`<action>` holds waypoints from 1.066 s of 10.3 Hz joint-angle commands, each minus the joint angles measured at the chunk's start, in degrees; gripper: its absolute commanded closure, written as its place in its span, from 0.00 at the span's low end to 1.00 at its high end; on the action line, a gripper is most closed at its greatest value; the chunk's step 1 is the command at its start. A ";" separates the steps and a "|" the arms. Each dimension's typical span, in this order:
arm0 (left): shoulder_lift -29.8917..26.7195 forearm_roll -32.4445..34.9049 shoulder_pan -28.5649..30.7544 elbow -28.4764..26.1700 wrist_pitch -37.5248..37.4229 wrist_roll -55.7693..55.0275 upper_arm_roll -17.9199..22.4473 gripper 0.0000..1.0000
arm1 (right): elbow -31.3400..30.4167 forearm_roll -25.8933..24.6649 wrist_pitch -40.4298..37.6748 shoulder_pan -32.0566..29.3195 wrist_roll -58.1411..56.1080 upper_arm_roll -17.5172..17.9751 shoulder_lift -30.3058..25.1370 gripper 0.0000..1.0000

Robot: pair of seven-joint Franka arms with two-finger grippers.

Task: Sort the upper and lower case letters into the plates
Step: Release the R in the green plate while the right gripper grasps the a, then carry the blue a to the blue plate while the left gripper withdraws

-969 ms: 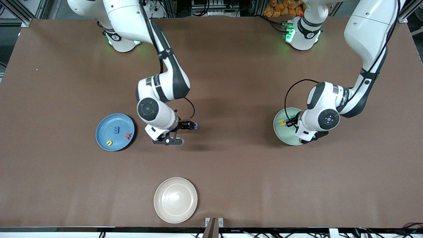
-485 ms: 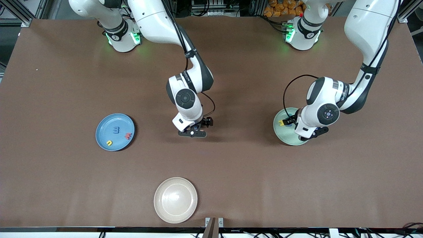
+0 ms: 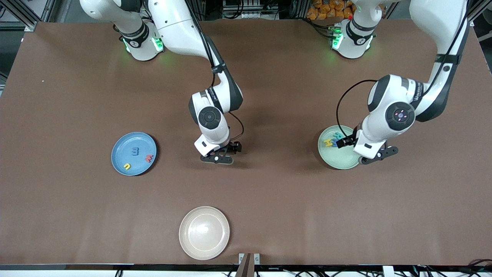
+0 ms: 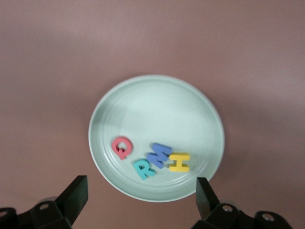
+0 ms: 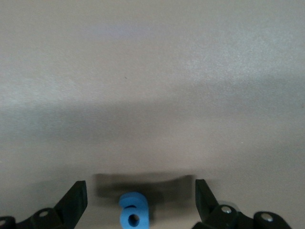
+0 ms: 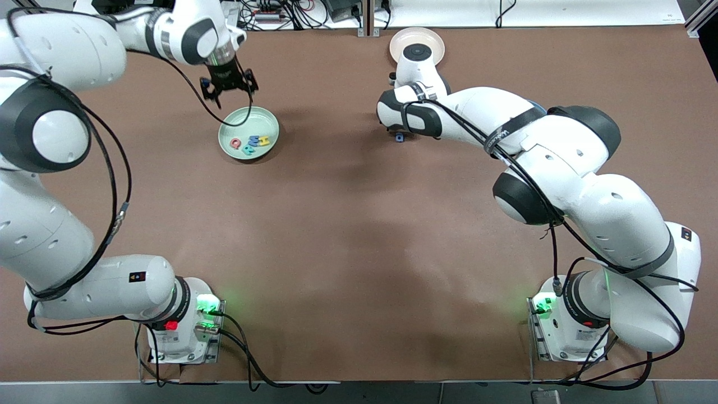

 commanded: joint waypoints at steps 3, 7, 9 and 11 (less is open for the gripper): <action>-2.39 0.34 2.07 12.28 -10.45 18.03 0.00 0.00 | -1.44 -0.63 0.67 0.17 0.25 0.77 -0.60 0.00; -3.88 -1.50 5.76 22.57 -22.14 23.52 0.17 0.00 | -1.79 -0.11 0.67 0.08 0.33 1.47 -0.86 0.99; -3.97 -1.86 5.59 26.80 -27.50 23.00 -0.53 0.00 | -1.88 -0.11 0.06 0.08 0.25 1.47 -1.30 1.00; -3.97 -2.38 5.50 28.73 -29.72 22.91 -0.62 0.00 | -2.23 -0.11 -0.03 0.08 -0.45 1.47 -1.74 1.00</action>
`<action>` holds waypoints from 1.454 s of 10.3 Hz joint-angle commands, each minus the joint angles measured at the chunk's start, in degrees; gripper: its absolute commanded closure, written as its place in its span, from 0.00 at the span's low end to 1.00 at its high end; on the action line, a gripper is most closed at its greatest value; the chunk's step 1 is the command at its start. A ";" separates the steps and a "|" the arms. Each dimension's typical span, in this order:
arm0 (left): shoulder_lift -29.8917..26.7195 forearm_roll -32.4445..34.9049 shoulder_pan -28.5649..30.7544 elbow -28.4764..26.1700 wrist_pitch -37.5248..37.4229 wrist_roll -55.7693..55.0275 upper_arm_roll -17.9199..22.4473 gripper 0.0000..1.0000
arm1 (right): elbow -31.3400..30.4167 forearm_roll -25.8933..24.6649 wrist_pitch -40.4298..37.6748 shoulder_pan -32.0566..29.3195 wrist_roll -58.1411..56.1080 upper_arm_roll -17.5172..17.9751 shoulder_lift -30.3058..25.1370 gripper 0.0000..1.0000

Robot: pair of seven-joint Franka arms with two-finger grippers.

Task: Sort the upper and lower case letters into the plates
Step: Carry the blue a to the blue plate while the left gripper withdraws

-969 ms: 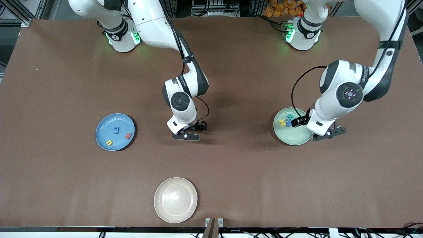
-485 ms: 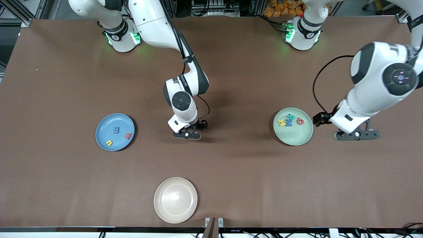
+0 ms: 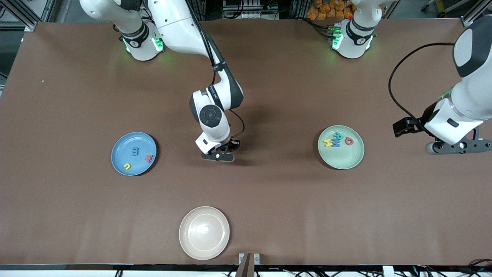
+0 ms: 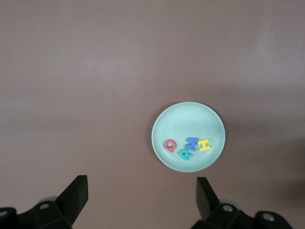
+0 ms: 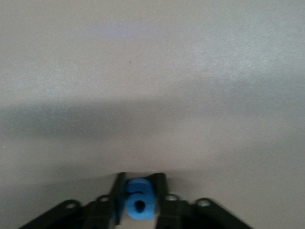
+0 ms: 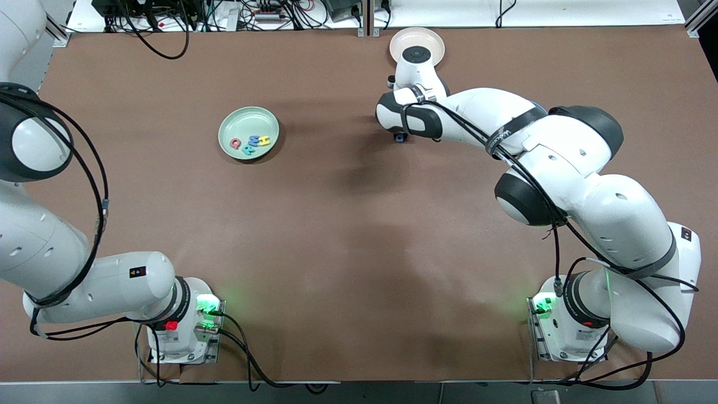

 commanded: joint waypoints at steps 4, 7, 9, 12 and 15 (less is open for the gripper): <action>-2.74 -4.23 -0.53 3.14 -3.14 -3.73 -0.86 0.00 | -0.86 -0.23 -4.37 -5.45 -8.65 0.45 -6.36 1.00; -6.07 -5.89 -0.80 2.97 -3.40 -3.65 0.79 0.00 | -0.42 -0.67 -9.29 -15.73 -20.15 1.15 -11.20 1.00; -8.45 -5.82 -5.69 1.74 -4.80 -1.56 7.79 0.00 | -0.42 -2.94 -14.21 -23.02 -29.03 1.42 -14.28 1.00; -9.33 -5.82 -10.73 1.38 -5.68 2.59 14.51 0.00 | -0.77 -8.93 -23.17 -32.34 -41.07 2.03 -16.84 1.00; -9.69 -5.64 -10.90 1.12 -5.68 2.15 14.60 0.00 | -4.45 -10.42 -24.52 -36.32 -49.10 1.95 -16.93 1.00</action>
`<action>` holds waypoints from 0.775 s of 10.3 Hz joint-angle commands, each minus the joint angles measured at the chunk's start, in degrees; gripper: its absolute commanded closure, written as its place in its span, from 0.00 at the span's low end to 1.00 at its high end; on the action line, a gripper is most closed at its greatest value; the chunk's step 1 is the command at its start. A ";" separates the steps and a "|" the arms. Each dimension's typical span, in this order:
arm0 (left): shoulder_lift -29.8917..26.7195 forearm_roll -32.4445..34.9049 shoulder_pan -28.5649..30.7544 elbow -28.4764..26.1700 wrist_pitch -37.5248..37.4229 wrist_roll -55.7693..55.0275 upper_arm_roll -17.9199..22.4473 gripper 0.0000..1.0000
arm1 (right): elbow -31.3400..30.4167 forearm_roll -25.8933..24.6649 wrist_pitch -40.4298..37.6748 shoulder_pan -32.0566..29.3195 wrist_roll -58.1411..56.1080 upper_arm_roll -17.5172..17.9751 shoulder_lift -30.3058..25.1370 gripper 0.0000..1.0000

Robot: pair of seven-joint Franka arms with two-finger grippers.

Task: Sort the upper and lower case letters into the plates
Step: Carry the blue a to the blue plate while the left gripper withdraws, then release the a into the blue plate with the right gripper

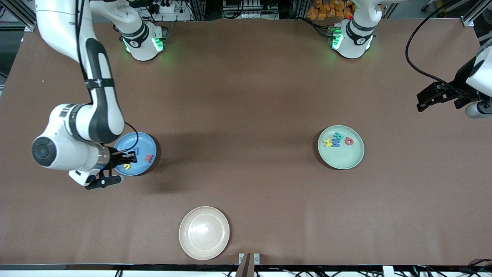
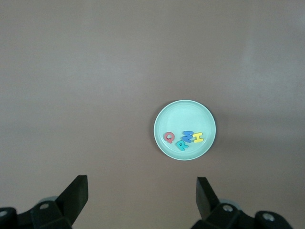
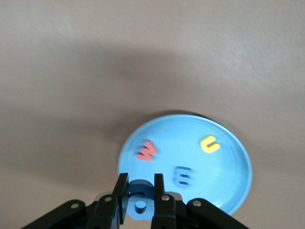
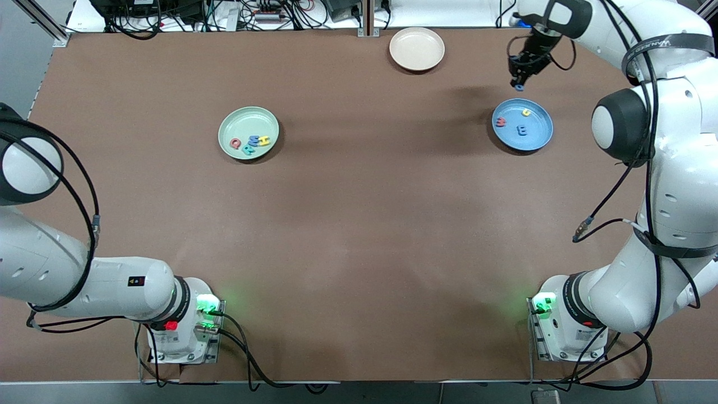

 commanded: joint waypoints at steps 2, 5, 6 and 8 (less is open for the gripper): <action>-2.94 -1.26 -0.84 -2.47 -1.40 1.37 1.30 0.00 | -4.23 -7.06 0.53 -1.26 -5.25 1.77 -1.31 0.79; -6.72 -2.05 -0.40 -8.27 -2.11 1.71 1.56 0.00 | -4.06 -7.08 1.05 -2.66 -6.33 2.12 -3.05 0.00; -7.17 -2.14 -0.48 -9.24 -2.11 1.72 1.56 0.00 | -4.06 -7.08 0.88 -3.10 -6.41 2.38 -4.89 0.00; -7.00 -2.23 -0.48 -9.16 -1.94 1.90 1.47 0.00 | -3.89 -7.60 0.79 -4.94 -6.50 3.00 -9.89 0.00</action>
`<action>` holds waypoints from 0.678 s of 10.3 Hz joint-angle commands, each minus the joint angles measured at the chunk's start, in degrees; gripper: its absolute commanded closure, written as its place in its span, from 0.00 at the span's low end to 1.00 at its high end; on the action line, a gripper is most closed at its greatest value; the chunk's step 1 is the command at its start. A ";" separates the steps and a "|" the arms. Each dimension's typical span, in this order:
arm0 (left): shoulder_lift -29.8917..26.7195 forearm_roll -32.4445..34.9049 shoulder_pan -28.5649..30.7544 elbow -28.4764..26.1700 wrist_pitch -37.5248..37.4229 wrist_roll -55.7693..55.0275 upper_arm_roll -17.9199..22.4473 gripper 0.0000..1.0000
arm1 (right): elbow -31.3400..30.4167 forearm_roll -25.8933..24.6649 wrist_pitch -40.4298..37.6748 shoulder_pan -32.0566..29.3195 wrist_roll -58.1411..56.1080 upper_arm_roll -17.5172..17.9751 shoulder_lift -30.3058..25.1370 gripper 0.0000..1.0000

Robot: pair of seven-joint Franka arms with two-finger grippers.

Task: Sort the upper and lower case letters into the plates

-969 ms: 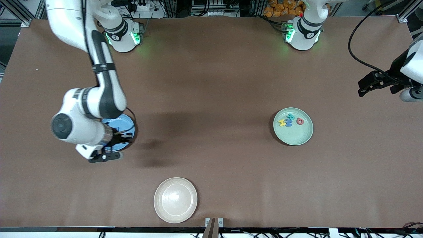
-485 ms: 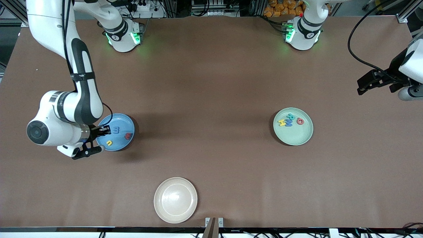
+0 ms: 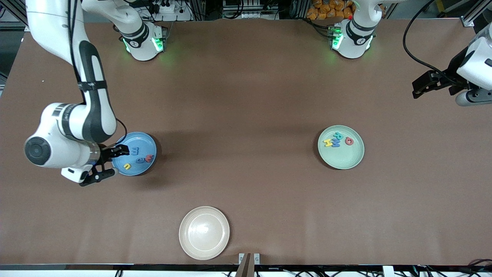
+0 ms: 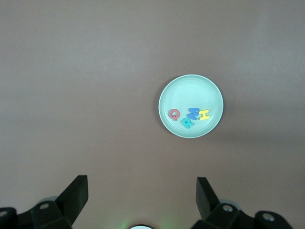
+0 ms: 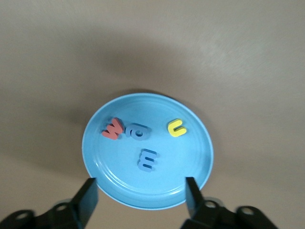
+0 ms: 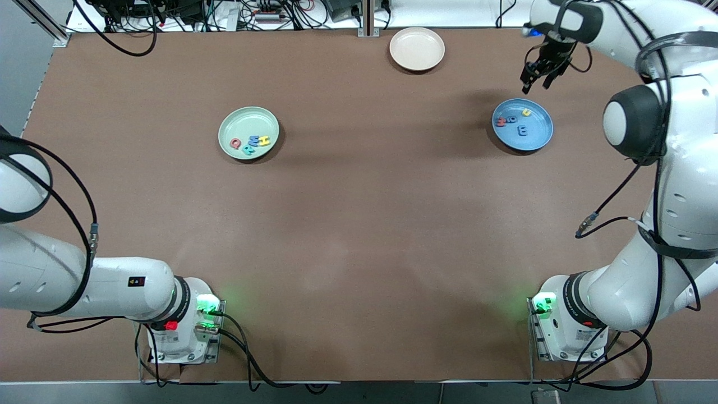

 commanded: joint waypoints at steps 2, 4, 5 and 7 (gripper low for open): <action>-1.22 -1.62 -0.48 -1.22 0.45 1.97 -0.49 0.00 | -0.53 -4.51 -0.51 -4.98 -0.16 4.18 -11.80 0.00; -0.96 -1.44 -0.65 -1.12 0.71 1.89 -0.85 0.00 | -0.62 -4.78 -2.96 -9.29 0.11 7.43 -17.08 0.00; -0.96 -1.18 -0.65 -1.12 0.97 1.89 -1.46 0.00 | -0.44 -5.83 -4.98 -11.05 0.80 8.66 -19.71 0.00; -0.87 -1.70 0.04 -1.12 2.99 2.06 -1.64 0.00 | -0.35 -9.17 -9.19 -15.26 2.91 12.08 -25.25 0.00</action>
